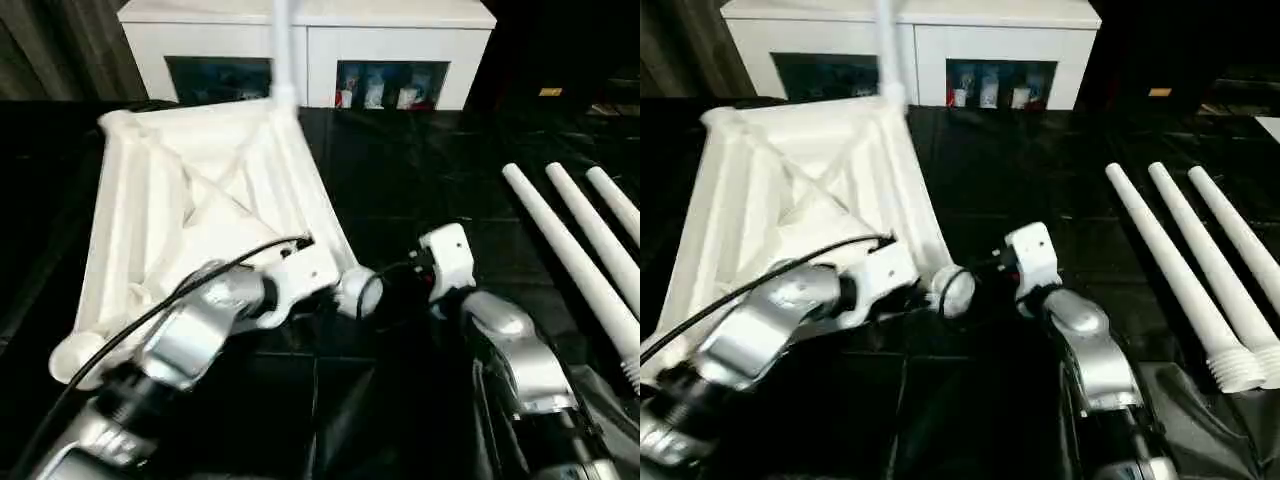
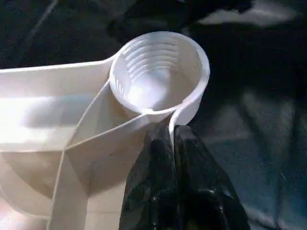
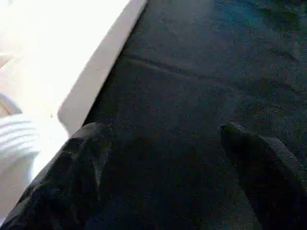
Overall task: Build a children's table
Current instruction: Rotate table base
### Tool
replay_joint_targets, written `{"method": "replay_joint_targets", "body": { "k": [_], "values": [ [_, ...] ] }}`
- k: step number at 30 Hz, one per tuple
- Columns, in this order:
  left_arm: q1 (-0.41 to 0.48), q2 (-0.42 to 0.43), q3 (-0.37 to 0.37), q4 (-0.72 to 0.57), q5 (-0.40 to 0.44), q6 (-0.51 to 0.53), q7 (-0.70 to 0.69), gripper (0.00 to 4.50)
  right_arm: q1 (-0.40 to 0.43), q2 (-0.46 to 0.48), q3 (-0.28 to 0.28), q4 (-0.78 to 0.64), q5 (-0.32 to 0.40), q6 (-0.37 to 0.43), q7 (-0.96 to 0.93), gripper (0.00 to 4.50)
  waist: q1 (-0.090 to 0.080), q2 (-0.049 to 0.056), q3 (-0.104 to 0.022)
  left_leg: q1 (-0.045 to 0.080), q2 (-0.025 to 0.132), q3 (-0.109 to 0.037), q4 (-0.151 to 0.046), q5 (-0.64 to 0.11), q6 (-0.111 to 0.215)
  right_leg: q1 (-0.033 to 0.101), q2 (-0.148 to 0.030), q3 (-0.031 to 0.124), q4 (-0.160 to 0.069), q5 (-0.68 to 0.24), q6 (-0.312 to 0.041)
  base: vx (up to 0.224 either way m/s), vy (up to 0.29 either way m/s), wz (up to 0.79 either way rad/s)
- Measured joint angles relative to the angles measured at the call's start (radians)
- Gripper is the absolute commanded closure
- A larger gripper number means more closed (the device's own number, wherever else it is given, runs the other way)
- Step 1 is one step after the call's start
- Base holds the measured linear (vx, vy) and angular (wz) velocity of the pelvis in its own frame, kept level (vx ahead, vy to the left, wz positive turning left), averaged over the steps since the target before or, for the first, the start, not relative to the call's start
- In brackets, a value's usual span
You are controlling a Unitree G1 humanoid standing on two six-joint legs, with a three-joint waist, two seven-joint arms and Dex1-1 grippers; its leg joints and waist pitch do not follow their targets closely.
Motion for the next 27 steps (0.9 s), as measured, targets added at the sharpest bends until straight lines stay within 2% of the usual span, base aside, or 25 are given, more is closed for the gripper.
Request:
{"method": "replay_joint_targets", "body": {
  "k": [10,11,13,15,17,23,24,26,27],
  "values": [
    [-0.013,-0.004,-0.038,0.012,0.02,-0.034,0.01,4.47,0.06,-0.022,-0.022,-0.085,0.007,0.038,-0.003,0.37,0.018,0.003,0.002,0.0,0.0,0.0,0.001,0.0,0.0,0.0,0.0,0.0,0.0,0.0,0.0,0.0,0.0,0.0],
    [-0.013,-0.013,-0.036,0.017,0.018,-0.034,0.014,4.05,0.063,-0.024,-0.025,-0.096,0.012,0.04,-0.005,0.37,0.019,0.003,0.002,0.0,0.0,0.0,0.001,0.0,0.0,0.001,0.0,0.0,0.0,0.0,0.0,0.0,0.0,0.0],
    [-0.012,-0.028,-0.02,0.018,0.004,-0.03,0.02,4.05,0.068,-0.026,-0.032,-0.13,0.02,0.057,-0.01,0.37,0.02,0.003,0.002,-0.001,0.0,0.0,0.001,0.0,0.0,0.001,0.0,0.0,0.0,0.0,0.0,0.0,0.0,0.0],
    [-0.013,-0.043,0.004,-0.005,-0.015,-0.026,0.031,3.72,0.08,-0.028,-0.04,-0.165,0.024,0.076,-0.012,0.37,0.023,0.003,0.002,0.0,0.0,0.0,0.001,0.0,0.0,0.002,0.0,-0.001,0.0,0.0,0.0,0.0,0.0,0.0],
    [-0.013,-0.043,0.024,-0.032,-0.033,-0.023,0.033,3.65,0.09,-0.036,-0.041,-0.194,0.024,0.095,-0.011,0.37,0.025,0.003,0.001,0.0,0.0,0.0,0.001,0.0,0.0,0.002,0.0,-0.001,0.0,0.0,0.0,0.0,0.0,0.0],
    [-0.005,-0.018,0.03,-0.105,-0.068,-0.017,0.0,3.18,0.097,-0.072,-0.055,-0.268,0.031,0.157,-0.011,0.37,0.028,0.005,0.0,0.0,0.0,0.0,0.003,0.0,0.0,0.002,0.0,-0.001,0.001,0.0,0.0,0.0,0.0,0.0],
    [0.001,-0.022,0.041,-0.114,-0.076,-0.019,0.005,2.94,0.096,-0.075,-0.064,-0.283,0.031,0.171,-0.019,0.37,0.029,0.007,-0.001,0.0,0.0,0.0,0.003,0.0,0.0,0.003,0.0,0.0,0.001,0.0,0.0,0.0,0.0,0.0],
    [0.018,-0.04,0.083,-0.118,-0.092,-0.032,0.033,2.94,0.095,-0.077,-0.073,-0.301,0.03,0.193,-0.033,0.37,0.028,0.01,-0.003,0.001,0.0,0.0,0.004,0.0,0.0,0.003,0.0,-0.001,0.002,0.0,0.0,0.0,0.0,0.0],
    [0.029,-0.068,0.13,-0.115,-0.106,-0.052,0.073,2.94,0.093,-0.077,-0.085,-0.309,0.025,0.216,-0.052,0.37,0.028,0.011,-0.003,0.001,0.0,0.0,0.005,0.0,0.0,0.003,-0.001,-0.001,0.002,0.0,0.0,0.0,0.0,0.0]
  ]
}}
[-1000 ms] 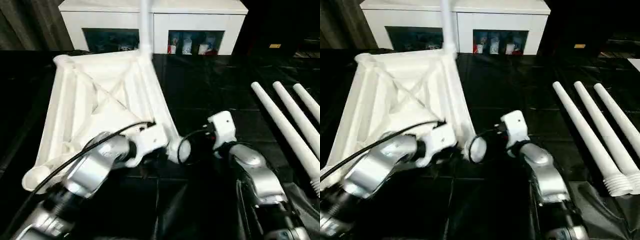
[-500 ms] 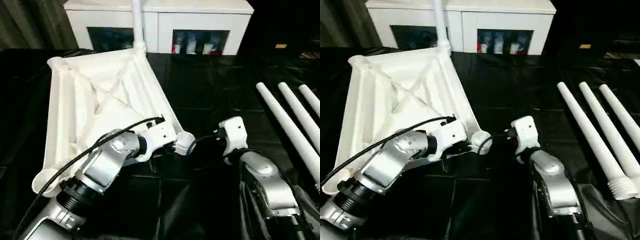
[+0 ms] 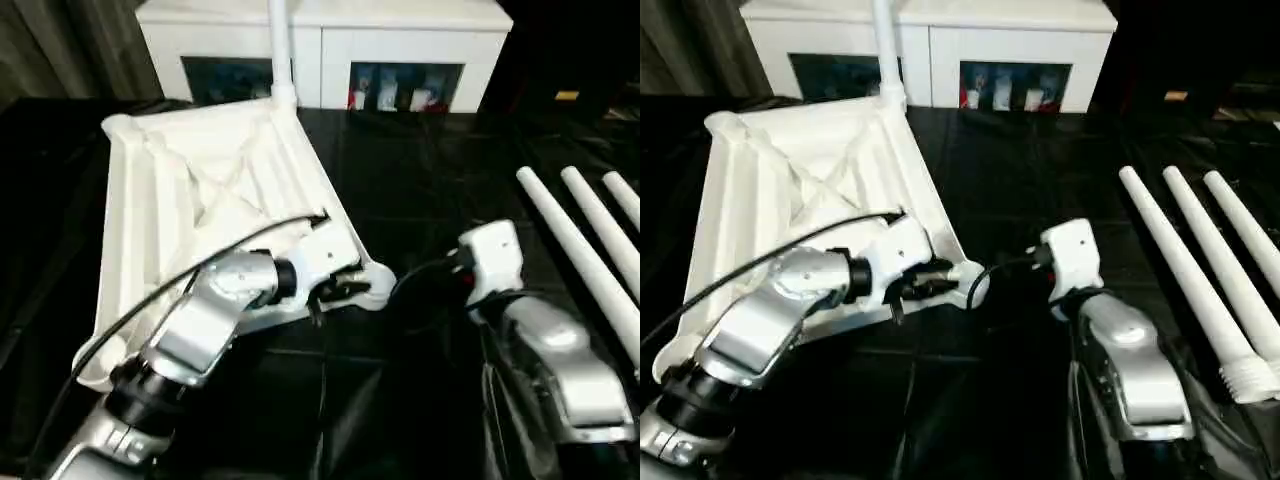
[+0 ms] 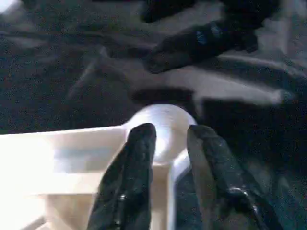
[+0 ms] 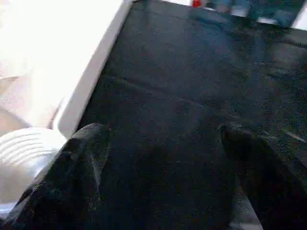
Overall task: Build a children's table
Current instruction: Rotate table base
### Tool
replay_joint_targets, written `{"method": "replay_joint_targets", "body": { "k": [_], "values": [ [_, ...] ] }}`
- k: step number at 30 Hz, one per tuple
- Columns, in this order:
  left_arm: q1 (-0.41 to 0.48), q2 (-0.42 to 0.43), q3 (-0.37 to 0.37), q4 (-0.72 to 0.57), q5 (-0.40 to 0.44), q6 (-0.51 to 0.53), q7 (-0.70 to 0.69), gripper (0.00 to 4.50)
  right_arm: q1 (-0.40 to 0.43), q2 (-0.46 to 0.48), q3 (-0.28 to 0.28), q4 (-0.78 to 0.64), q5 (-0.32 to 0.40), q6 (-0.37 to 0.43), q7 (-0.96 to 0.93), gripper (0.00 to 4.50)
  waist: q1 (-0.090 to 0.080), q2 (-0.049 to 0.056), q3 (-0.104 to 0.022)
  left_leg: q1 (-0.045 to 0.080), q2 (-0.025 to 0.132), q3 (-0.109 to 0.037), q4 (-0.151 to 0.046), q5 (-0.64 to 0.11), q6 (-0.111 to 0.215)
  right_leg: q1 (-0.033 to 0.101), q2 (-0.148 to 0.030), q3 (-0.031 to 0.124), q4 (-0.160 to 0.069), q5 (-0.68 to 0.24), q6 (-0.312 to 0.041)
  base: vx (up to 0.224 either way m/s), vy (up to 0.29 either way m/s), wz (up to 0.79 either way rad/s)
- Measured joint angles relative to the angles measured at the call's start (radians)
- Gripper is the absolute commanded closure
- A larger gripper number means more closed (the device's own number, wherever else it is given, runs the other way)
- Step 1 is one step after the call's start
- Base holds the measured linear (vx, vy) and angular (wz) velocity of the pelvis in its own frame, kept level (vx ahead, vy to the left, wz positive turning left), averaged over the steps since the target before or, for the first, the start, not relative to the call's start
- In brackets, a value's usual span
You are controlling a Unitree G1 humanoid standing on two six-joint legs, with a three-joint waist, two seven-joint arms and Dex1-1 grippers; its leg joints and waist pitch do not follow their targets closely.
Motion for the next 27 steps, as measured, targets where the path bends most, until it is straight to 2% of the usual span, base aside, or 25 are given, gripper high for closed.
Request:
{"method": "replay_joint_targets", "body": {
  "k": [3,6,9,15,18,19,20,21,22,23,25,26,27],
  "values": [
    [0.014,-0.079,0.136,0.02,-0.046,-0.047,0.136,2.85,-0.02,-0.01,-0.044,-0.01,-0.002,0.08,-0.048,0.02,0.0,0.002,-0.001,0.0,0.001,-0.001,0.005,0.0,0.0,0.002,0.0,-0.001,0.002,0.001,-0.001,0.0,0.0,0.0],
    [0.041,-0.155,0.254,0.021,-0.073,-0.037,0.269,2.85,-0.038,-0.049,-0.082,-0.026,-0.001,0.131,-0.058,0.02,-0.003,0.003,-0.002,0.001,0.0,-0.002,0.008,0.0,0.0,0.005,0.0,-0.001,0.001,0.001,-0.001,0.0,0.0,0.0],
    [0.088,-0.213,0.326,0.021,-0.093,-0.047,0.38,2.85,-0.043,-0.055,-0.091,-0.064,-0.001,0.13,-0.056,0.02,-0.006,0.0,-0.003,0.001,0.001,-0.002,0.009,0.0,0.001,0.005,0.0,-0.001,0.001,0.001,0.0,0.0,0.0,0.0],
    [0.145,-0.239,0.339,0.021,-0.039,-0.156,0.521,2.85,-0.032,0.051,-0.087,-0.109,0.001,0.074,-0.123,0.02,-0.005,-0.013,-0.01,0.0,0.001,-0.004,0.009,0.0,0.001,0.005,0.0,-0.002,0.001,-0.001,0.006,0.0,0.0,0.0],
    [0.163,-0.263,0.338,0.024,-0.01,-0.163,0.577,2.85,-0.03,0.088,-0.072,-0.133,0.009,0.076,-0.147,0.02,-0.007,-0.013,-0.011,-0.001,0.002,-0.01,0.012,0.0,0.001,0.009,0.005,-0.003,-0.004,-0.001,0.005,0.0,0.0,0.0],
    [0.163,-0.266,0.338,0.024,-0.006,-0.163,0.587,2.85,-0.03,0.097,-0.069,-0.136,0.009,0.079,-0.15,0.02,-0.01,-0.011,-0.011,0.0,0.007,-0.014,0.012,0.0,0.0,0.014,0.013,-0.003,-0.011,0.0,0.003,0.0,0.0,0.0],
    [0.163,-0.266,0.337,0.024,-0.003,-0.163,0.598,2.85,-0.03,0.107,-0.062,-0.136,0.009,0.083,-0.156,0.02,-0.013,-0.008,-0.011,0.002,0.017,-0.025,0.01,0.002,-0.003,0.021,0.022,-0.013,-0.018,0.004,-0.009,0.0,0.0,0.0],
    [0.162,-0.263,0.337,0.024,-0.003,-0.163,0.602,2.85,-0.03,0.11,-0.06,-0.137,0.009,0.083,-0.157,0.02,-0.014,-0.007,-0.012,0.002,0.024,-0.027,0.011,0.004,-0.006,0.022,0.024,-0.022,-0.014,0.002,-0.017,-0.007,-0.078,0.06],
    [0.162,-0.255,0.334,0.024,0.006,-0.171,0.612,2.85,-0.031,0.115,-0.055,-0.137,0.01,0.084,-0.158,0.02,-0.013,-0.007,-0.013,0.002,0.037,-0.032,0.01,0.009,-0.014,0.019,0.029,-0.033,0.014,-0.014,-0.044,-0.006,-0.134,0.08],
    [0.162,-0.248,0.329,0.024,0.012,-0.177,0.617,2.85,-0.031,0.122,-0.054,-0.137,0.01,0.084,-0.158,0.02,-0.012,-0.01,-0.014,0.002,0.048,-0.032,0.006,0.015,-0.025,0.019,0.032,-0.035,0.054,-0.029,-0.062,-0.006,-0.134,0.08],
    [0.162,-0.247,0.321,0.025,0.027,-0.185,0.621,2.85,-0.033,0.126,-0.051,-0.138,0.011,0.083,-0.16,0.02,-0.008,-0.017,-0.017,0.001,0.058,-0.032,-0.007,0.025,-0.04,0.014,0.034,-0.039,0.065,-0.058,-0.061,-0.014,-0.154,0.03],
    [0.162,-0.247,0.313,0.027,0.036,-0.188,0.627,2.85,-0.029,0.131,-0.051,-0.139,0.015,0.082,-0.162,0.02,-0.011,-0.019,-0.018,0.001,0.057,-0.029,-0.01,0.025,-0.039,0.01,0.037,-0.043,0.069,-0.061,-0.062,-0.024,-0.232,0.03],
    [0.16,-0.252,0.297,0.027,0.046,-0.194,0.63,2.85,-0.011,0.135,-0.054,-0.145,0.022,0.073,-0.165,0.02,-0.009,-0.024,-0.018,-0.013,0.054,-0.029,0.038,-0.018,0.027,0.007,0.047,-0.048,0.067,-0.059,-0.068,-0.016,-0.249,0.03]
  ]
}}
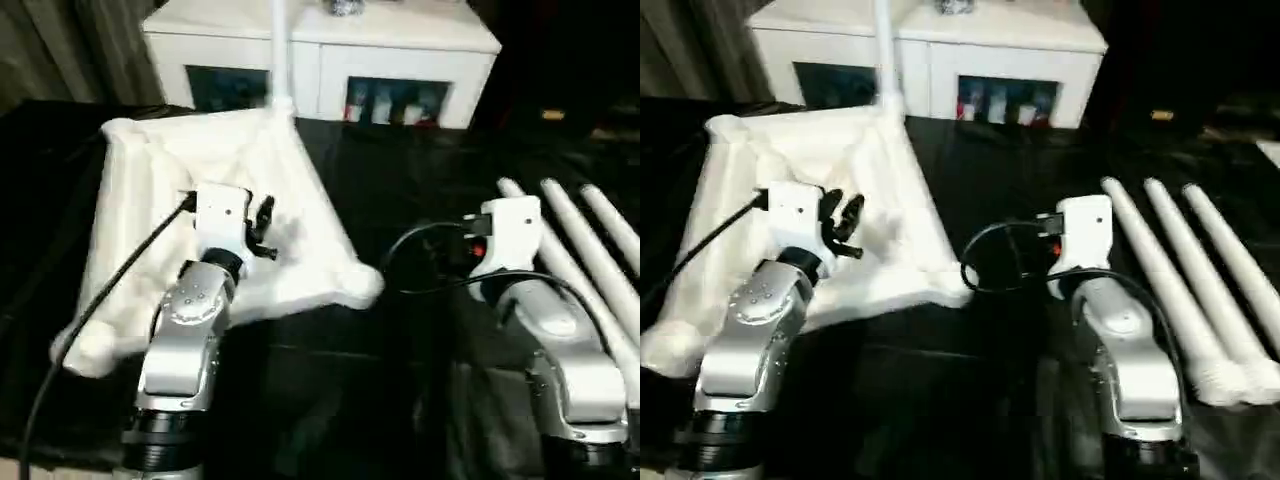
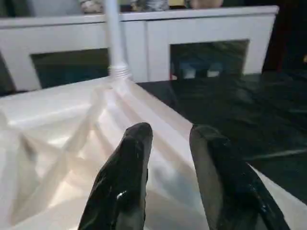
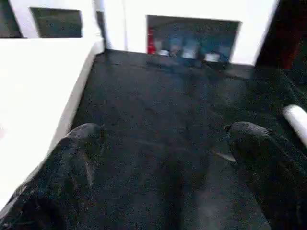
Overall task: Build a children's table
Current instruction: Rotate table base, then pick table leg
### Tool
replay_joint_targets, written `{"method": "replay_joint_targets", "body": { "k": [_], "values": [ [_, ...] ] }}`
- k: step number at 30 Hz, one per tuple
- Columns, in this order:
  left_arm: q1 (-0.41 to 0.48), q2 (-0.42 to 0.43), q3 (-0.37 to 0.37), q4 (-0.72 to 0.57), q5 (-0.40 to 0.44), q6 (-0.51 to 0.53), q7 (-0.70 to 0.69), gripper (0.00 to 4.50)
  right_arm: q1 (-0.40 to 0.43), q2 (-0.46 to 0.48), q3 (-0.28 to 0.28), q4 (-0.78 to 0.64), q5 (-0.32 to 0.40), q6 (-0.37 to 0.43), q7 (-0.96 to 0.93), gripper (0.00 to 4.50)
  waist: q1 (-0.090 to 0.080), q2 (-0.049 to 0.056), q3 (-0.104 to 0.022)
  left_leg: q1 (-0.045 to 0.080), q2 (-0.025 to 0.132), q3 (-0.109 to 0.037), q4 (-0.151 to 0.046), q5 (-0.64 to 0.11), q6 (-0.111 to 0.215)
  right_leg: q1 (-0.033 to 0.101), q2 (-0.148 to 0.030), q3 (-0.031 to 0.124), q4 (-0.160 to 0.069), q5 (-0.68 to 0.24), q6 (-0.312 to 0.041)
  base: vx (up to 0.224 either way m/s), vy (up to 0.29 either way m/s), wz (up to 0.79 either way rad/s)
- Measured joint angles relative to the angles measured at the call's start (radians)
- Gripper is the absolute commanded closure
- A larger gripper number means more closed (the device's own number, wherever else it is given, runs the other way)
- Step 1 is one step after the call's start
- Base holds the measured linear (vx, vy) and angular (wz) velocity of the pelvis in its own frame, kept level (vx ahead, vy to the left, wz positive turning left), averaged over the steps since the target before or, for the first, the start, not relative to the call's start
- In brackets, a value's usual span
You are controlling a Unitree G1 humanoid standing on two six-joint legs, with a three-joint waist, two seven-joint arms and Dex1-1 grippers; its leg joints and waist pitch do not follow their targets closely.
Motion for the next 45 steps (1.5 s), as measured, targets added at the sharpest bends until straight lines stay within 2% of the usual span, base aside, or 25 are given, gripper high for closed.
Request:
{"method": "replay_joint_targets", "body": {
  "k": [2,3,4,5,6,7,8,9,10,11,13,14,15,16,17,18,19,22,23,26,28,29,30,38,45],
  "values": [
    [0.0,-0.015,-0.032,0.003,0.01,-0.005,0.006,2.85,0.041,0.011,-0.002,-0.005,0.007,-0.005,-0.003,0.02,0.001,-0.003,0.0,-0.019,-0.065,-0.012,0.167,-0.062,0.097,0.007,0.012,-0.009,-0.016,0.012,-0.024,-0.034,-0.285,-0.02],
    [-0.005,-0.018,-0.042,0.003,0.01,-0.007,0.007,2.85,0.052,0.019,-0.002,-0.013,0.008,-0.013,-0.006,0.02,-0.004,0.002,-0.004,-0.012,-0.096,-0.014,0.18,-0.067,0.104,0.005,0.024,-0.016,-0.028,0.021,-0.03,-0.055,-0.176,-0.03],
    [-0.008,-0.019,-0.045,0.003,0.011,-0.009,0.012,2.85,0.058,0.034,-0.003,-0.02,0.008,-0.024,-0.012,0.02,-0.011,0.012,-0.008,-0.002,-0.117,-0.014,0.157,-0.089,0.115,0.005,0.039,-0.035,-0.046,0.03,-0.032,-0.032,-0.079,0.0],
    [-0.009,-0.019,-0.045,0.003,0.012,-0.012,0.022,2.85,0.067,0.045,-0.004,-0.034,0.009,-0.034,-0.02,0.02,-0.016,0.03,-0.014,0.006,-0.114,-0.022,0.11,-0.13,0.113,0.006,0.064,-0.06,-0.074,0.047,-0.035,-0.077,-0.172,0.07],
    [-0.003,-0.017,-0.037,0.006,0.012,-0.011,0.033,2.85,0.074,0.058,-0.001,-0.04,0.009,-0.042,-0.025,0.02,-0.015,0.044,-0.015,0.007,-0.079,-0.044,0.092,-0.112,0.022,0.006,0.073,-0.094,-0.085,0.042,-0.021,-0.08,-0.195,0.05],
    [0.0,-0.017,-0.028,0.009,0.012,-0.008,0.042,2.85,0.073,0.068,0.008,-0.042,0.01,-0.043,-0.026,0.02,-0.017,0.048,-0.017,0.005,-0.065,-0.049,0.091,-0.105,0.01,-0.022,0.067,-0.082,0.008,-0.006,0.037,-0.125,-0.268,0.07],
    [-0.001,-0.008,-0.016,0.009,0.015,-0.008,0.049,2.85,0.074,0.075,0.022,-0.042,0.015,-0.044,-0.027,0.02,-0.015,0.047,-0.021,-0.002,-0.055,-0.058,0.091,-0.094,-0.005,-0.06,0.039,-0.042,0.154,-0.048,0.067,-0.08,-0.175,0.0],
    [-0.002,-0.005,-0.007,0.009,0.019,-0.009,0.054,2.85,0.074,0.074,0.023,-0.042,0.016,-0.044,-0.027,0.02,-0.008,0.047,-0.022,-0.006,-0.048,-0.063,0.09,-0.087,-0.01,-0.062,0.016,-0.011,0.184,-0.06,0.063,-0.114,-0.181,0.05],
    [-0.003,-0.002,-0.004,0.009,0.021,-0.011,0.059,2.85,0.071,0.073,0.023,-0.043,0.016,-0.045,-0.028,0.02,0.0,0.042,-0.025,-0.012,-0.044,-0.064,0.086,-0.077,-0.017,-0.054,-0.011,0.017,0.159,-0.064,0.053,-0.126,-0.238,0.03],
    [-0.003,-0.001,0.001,0.009,0.023,-0.013,0.066,2.85,0.063,0.073,0.024,-0.043,0.017,-0.047,-0.029,0.02,0.005,0.027,-0.029,-0.021,-0.043,-0.065,0.082,-0.064,-0.028,-0.032,-0.052,0.049,0.094,-0.066,0.025,-0.126,-0.238,0.03],
    [-0.002,-0.006,0.001,0.014,0.028,-0.015,0.075,2.85,0.059,0.071,0.026,-0.039,0.019,-0.048,-0.027,0.02,0.003,0.014,-0.026,-0.027,-0.04,-0.068,0.076,-0.05,-0.001,-0.024,-0.062,0.04,0.064,-0.048,0.052,-0.088,-0.244,-0.1],
    [-0.005,-0.014,-0.003,0.016,0.027,-0.015,0.075,2.85,0.064,0.063,0.02,-0.039,0.019,-0.048,-0.027,0.02,0.011,0.008,-0.024,-0.036,-0.041,-0.064,0.113,-0.077,0.076,-0.023,-0.056,0.034,0.055,-0.038,0.042,-0.118,-0.32,-0.11],
    [-0.01,-0.04,-0.011,0.017,0.01,-0.013,0.072,2.85,0.067,0.052,0.008,-0.036,0.018,-0.048,-0.026,0.02,0.011,0.003,-0.021,-0.041,-0.06,-0.05,0.19,-0.104,0.114,-0.014,-0.045,0.029,0.042,-0.027,0.025,-0.108,-0.268,-0.04],
    [-0.013,-0.051,-0.02,0.017,-0.008,-0.009,0.067,2.85,0.067,0.047,-0.002,-0.037,0.017,-0.048,-0.026,0.02,0.006,0.002,-0.022,-0.03,-0.088,-0.044,0.209,-0.104,0.109,-0.006,-0.042,0.019,0.031,-0.018,0.022,-0.108,-0.268,-0.04],
    [-0.019,-0.055,-0.02,0.015,-0.025,-0.003,0.062,2.85,0.063,0.044,-0.009,-0.038,0.017,-0.05,-0.026,0.02,0.001,-0.001,-0.021,-0.008,-0.112,-0.037,0.193,-0.104,0.106,-0.004,-0.031,0.014,0.022,-0.011,0.026,-0.106,-0.228,-0.03],
    [-0.032,-0.052,-0.016,0.015,-0.04,0.004,0.06,2.85,0.058,0.044,-0.012,-0.039,0.018,-0.057,-0.026,0.02,-0.002,0.007,-0.02,0.022,-0.135,-0.039,0.129,-0.121,0.089,-0.003,-0.015,-0.004,0.006,0.003,0.028,-0.119,-0.174,-0.01],
    [-0.043,-0.043,-0.015,0.014,-0.039,0.005,0.062,2.85,0.055,0.044,-0.012,-0.036,0.017,-0.059,-0.026,0.02,0.0,0.011,-0.017,0.031,-0.137,-0.046,0.102,-0.128,0.058,-0.003,-0.01,-0.014,-0.003,0.014,0.024,-0.194,-0.248,-0.05],
    [-0.039,-0.033,-0.008,0.015,-0.02,0.017,0.07,2.85,0.05,0.044,0.001,-0.03,0.018,-0.059,-0.022,0.02,0.012,0.004,-0.011,0.034,-0.136,-0.06,0.087,-0.127,0.057,-0.005,-0.011,-0.019,-0.023,0.015,0.024,-0.125,-0.108,-0.03],
    [-0.039,-0.034,-0.007,0.015,-0.013,0.017,0.08,2.85,0.042,0.043,0.003,-0.026,0.018,-0.059,-0.022,0.02,0.019,0.007,-0.01,0.04,-0.129,-0.078,0.085,-0.126,0.055,-0.005,-0.013,-0.019,-0.023,0.015,0.024,-0.109,-0.06,-0.02],
    [-0.038,-0.037,-0.001,0.009,-0.012,0.02,0.093,2.85,0.033,0.041,0.009,-0.02,0.018,-0.057,-0.021,0.02,0.012,0.033,0.006,0.07,-0.101,-0.066,0.04,-0.085,-0.015,0.015,-0.013,-0.038,-0.064,0.017,0.024,-0.122,0.029,0.08],
    [-0.041,-0.036,0.018,-0.008,-0.023,0.018,0.093,2.85,0.03,0.049,0.03,-0.019,0.02,-0.056,-0.017,0.02,0.005,0.046,0.013,0.059,-0.076,-0.056,0.023,-0.077,-0.028,0.036,-0.009,-0.042,-0.063,0.002,0.026,-0.128,0.051,0.16],
    [-0.042,-0.03,0.027,-0.023,-0.043,0.015,0.088,2.85,0.033,0.049,0.035,-0.021,0.021,-0.054,-0.01,0.02,0.007,0.036,0.011,0.053,-0.071,-0.033,0.023,-0.073,-0.029,0.038,-0.022,-0.022,-0.012,-0.004,0.023,-0.117,0.043,0.26],
    [-0.039,-0.027,0.029,-0.038,-0.052,0.011,0.084,2.85,0.032,0.048,0.036,-0.021,0.022,-0.051,-0.007,0.02,0.006,0.011,0.006,0.05,-0.075,-0.015,0.023,-0.072,-0.03,0.051,-0.041,0.005,-0.014,-0.003,0.04,-0.035,-0.018,0.26],
    [0.006,-0.03,0.024,-0.067,-0.071,-0.002,0.071,2.85,0.027,0.042,0.049,-0.02,0.024,-0.036,0.0,0.02,0.016,0.006,0.01,0.023,-0.081,-0.012,-0.004,-0.014,-0.034,0.021,-0.04,0.017,-0.019,0.002,0.06,-0.016,-0.003,0.0],
    [0.034,-0.032,0.026,-0.079,-0.081,0.002,0.076,2.85,0.01,0.042,0.058,-0.009,0.025,-0.034,0.003,0.02,-0.021,0.006,0.014,0.061,-0.078,-0.015,-0.032,-0.021,-0.03,0.073,-0.032,0.005,-0.088,0.0,0.063,0.032,0.019,-0.05]
  ]
}}
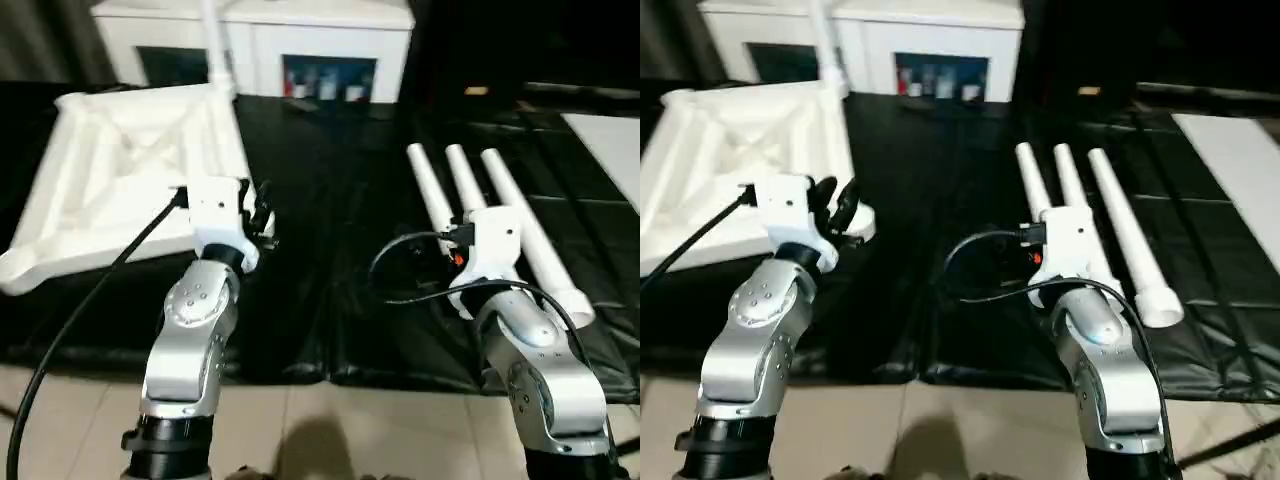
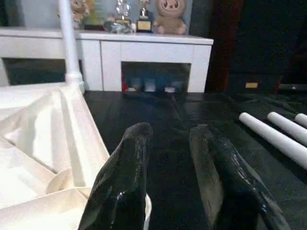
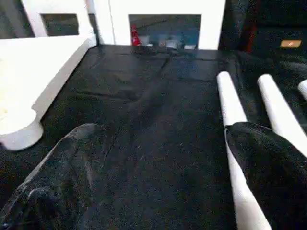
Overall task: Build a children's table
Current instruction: Pick table leg
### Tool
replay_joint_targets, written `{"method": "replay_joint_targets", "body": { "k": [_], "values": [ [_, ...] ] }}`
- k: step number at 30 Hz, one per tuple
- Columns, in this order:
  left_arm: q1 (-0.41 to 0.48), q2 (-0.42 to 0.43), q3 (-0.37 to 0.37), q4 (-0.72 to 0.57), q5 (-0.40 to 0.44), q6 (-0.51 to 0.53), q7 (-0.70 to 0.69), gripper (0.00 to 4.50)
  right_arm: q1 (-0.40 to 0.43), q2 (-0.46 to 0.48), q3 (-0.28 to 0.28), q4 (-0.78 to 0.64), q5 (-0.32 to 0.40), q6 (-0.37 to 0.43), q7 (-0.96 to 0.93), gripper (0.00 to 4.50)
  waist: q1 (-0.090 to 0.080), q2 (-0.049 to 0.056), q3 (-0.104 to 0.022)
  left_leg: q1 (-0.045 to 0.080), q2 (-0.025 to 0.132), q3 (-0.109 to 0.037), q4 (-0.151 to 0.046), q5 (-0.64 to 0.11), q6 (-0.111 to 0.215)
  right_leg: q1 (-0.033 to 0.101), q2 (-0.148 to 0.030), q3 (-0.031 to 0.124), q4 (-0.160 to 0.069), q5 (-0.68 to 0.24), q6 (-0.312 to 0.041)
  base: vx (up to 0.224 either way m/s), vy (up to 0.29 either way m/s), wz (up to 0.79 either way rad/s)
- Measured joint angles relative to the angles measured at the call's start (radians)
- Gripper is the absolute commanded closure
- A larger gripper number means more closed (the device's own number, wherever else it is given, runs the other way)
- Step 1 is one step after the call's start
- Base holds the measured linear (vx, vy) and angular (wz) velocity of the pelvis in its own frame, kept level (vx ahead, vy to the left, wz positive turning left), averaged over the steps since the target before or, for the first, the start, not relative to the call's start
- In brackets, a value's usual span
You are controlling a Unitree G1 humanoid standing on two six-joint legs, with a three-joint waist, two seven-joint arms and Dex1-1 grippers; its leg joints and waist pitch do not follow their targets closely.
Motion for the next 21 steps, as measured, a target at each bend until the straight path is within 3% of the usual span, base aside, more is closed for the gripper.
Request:
{"method": "replay_joint_targets", "body": {
  "k": [3,6,10,12,13,14,15,16,17,18,19,20,21],
  "values": [
    [0.026,0.002,-0.001,0.0,0.0,0.0,0.0,2.85,-0.005,0.0,0.0,0.003,0.001,0.0,0.005,0.02,-0.018,-0.004,-0.001,0.012,-0.001,0.001,0.0,-0.016,0.002,0.019,-0.001,-0.002,-0.014,0.0,0.0,0.088,0.04,-0.03],
    [0.047,0.008,-0.003,0.0,0.0,-0.001,-0.001,2.85,-0.005,0.0,0.0,0.013,0.003,0.0,0.007,0.02,-0.023,-0.005,-0.001,0.018,-0.002,0.006,0.0,-0.028,0.006,0.027,-0.001,0.005,-0.017,0.002,-0.003,0.115,0.015,0.0],
    [0.047,0.009,-0.004,0.0,0.0,-0.001,-0.001,2.85,-0.005,0.002,-0.001,0.016,0.004,0.0,0.008,0.02,-0.01,-0.002,-0.005,0.01,-0.005,0.007,0.004,-0.046,0.025,0.028,0.0,0.01,-0.015,-0.023,-0.003,0.155,0.007,0.04],
    [0.045,0.01,-0.005,-0.001,0.0,-0.001,-0.002,2.85,-0.006,0.006,0.0,0.019,0.005,0.0,0.009,0.02,-0.011,-0.001,-0.007,0.013,-0.009,-0.001,0.01,-0.061,0.038,0.023,0.0,0.01,-0.001,-0.04,-0.014,0.175,0.005,0.07],
    [0.047,0.011,-0.004,-0.001,0.0,0.0,-0.002,2.85,-0.009,0.011,0.003,0.022,0.005,0.0,0.009,0.02,-0.014,-0.003,-0.007,0.016,-0.013,-0.007,0.011,-0.067,0.04,0.012,0.0,0.011,0.02,-0.053,-0.034,0.168,-0.039,0.05],
    [0.048,0.021,0.003,-0.001,0.0,0.0,-0.001,2.85,-0.016,0.017,0.012,0.027,0.006,0.0,0.012,0.02,-0.021,-0.009,-0.009,0.026,-0.025,-0.02,0.016,-0.079,0.041,-0.015,-0.007,0.016,0.08,-0.066,-0.044,0.168,-0.039,0.05],
    [0.049,0.03,0.008,-0.001,0.0,0.0,-0.001,2.85,-0.017,0.021,0.019,0.028,0.01,0.0,0.015,0.02,-0.026,-0.013,-0.01,0.036,-0.031,-0.028,0.021,-0.09,0.035,-0.041,-0.017,0.022,0.124,-0.068,-0.035,0.084,-0.072,-0.05],
    [0.049,0.031,0.011,-0.002,0.0,0.0,-0.001,2.85,-0.016,0.021,0.021,0.029,0.017,0.0,0.017,0.02,-0.03,-0.019,-0.011,0.046,-0.037,-0.033,0.026,-0.101,0.031,-0.062,-0.02,0.03,0.135,-0.071,-0.025,-0.015,-0.081,-0.19],
    [0.049,0.03,0.011,-0.008,0.0,-0.001,-0.001,2.85,-0.018,0.02,0.023,0.03,0.022,-0.001,0.019,0.02,-0.029,-0.043,-0.01,0.076,-0.041,0.002,0.033,-0.12,0.007,-0.08,-0.026,0.063,0.103,-0.041,-0.019,-0.015,-0.081,-0.19],
    [0.051,0.025,0.008,-0.006,0.0,0.0,-0.001,2.85,-0.014,0.015,0.021,0.032,0.024,-0.001,0.02,0.02,-0.021,-0.052,-0.006,0.088,-0.041,0.018,0.054,-0.14,0.003,-0.063,-0.015,0.091,0.12,-0.055,0.001,0.037,-0.088,-0.29],
    [0.048,0.011,-0.005,-0.004,0.0,0.002,-0.002,2.85,-0.003,0.005,0.015,0.036,0.024,-0.001,0.02,0.02,-0.005,-0.042,-0.002,0.092,-0.038,0.007,0.102,-0.159,0.04,-0.043,0.016,0.125,0.114,-0.061,-0.005,0.16,-0.061,-0.37],
    [0.045,-0.001,-0.039,-0.006,-0.002,0.001,-0.005,2.85,0.001,-0.01,-0.004,0.049,0.021,-0.001,0.018,0.02,0.009,-0.037,-0.002,0.049,-0.051,-0.036,0.198,-0.16,0.052,-0.015,0.024,0.126,0.096,-0.061,-0.011,0.16,-0.061,-0.37],
    [0.043,0.0,-0.046,-0.009,-0.004,0.001,-0.009,2.85,-0.001,-0.013,-0.008,0.05,0.017,-0.001,0.018,0.02,0.01,-0.039,-0.002,0.014,-0.062,-0.053,0.226,-0.157,0.047,0.002,0.026,0.124,0.081,-0.06,-0.013,0.133,-0.031,-0.24]
  ]
}}
